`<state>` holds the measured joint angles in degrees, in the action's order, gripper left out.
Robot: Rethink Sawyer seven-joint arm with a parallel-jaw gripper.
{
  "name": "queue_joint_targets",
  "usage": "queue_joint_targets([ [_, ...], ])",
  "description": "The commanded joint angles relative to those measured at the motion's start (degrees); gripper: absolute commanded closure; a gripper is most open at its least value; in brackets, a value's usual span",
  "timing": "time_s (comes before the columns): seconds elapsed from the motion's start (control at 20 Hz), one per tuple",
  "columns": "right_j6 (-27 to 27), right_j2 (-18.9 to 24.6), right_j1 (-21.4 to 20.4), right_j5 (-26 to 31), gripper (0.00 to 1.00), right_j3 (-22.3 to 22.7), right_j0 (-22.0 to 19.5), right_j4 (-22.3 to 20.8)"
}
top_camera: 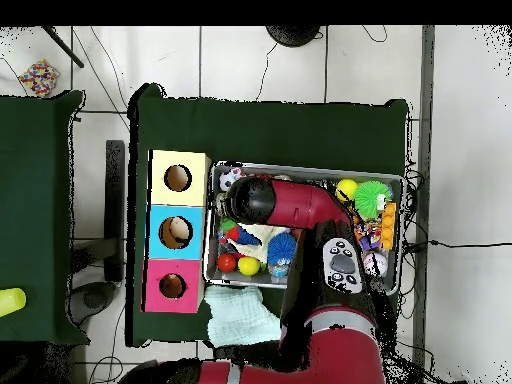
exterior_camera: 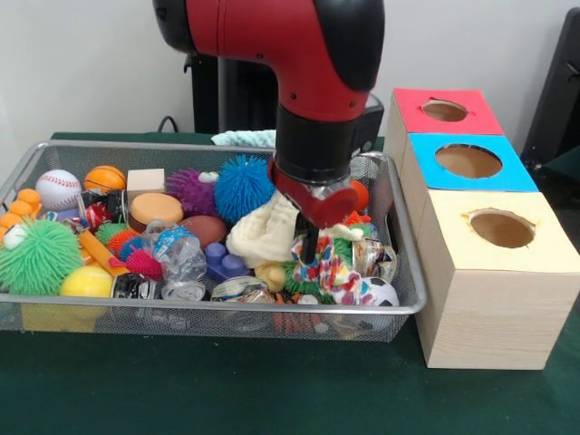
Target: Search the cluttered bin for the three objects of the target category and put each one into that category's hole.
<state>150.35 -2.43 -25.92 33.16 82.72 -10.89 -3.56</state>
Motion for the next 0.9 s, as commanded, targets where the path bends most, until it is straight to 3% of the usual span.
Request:
queue_joint_targets([
  [0.05, -1.94, -4.2, -12.42, 16.87, 1.0, 0.33, 1.97, -1.99],
  [0.2, -0.28, -6.9, -15.27, 15.93, 1.0, -0.38, 3.44, -3.49],
  [0.35, -2.93, -5.6, -17.31, 18.43, 1.0, -1.09, 1.62, -2.88],
  [0.6, -6.65, -4.88, -18.86, 22.37, 1.0, -4.26, -0.53, -3.84],
  [0.9, -10.97, -3.64, -18.65, 20.49, 1.0, -3.3, -4.74, -5.23],
])
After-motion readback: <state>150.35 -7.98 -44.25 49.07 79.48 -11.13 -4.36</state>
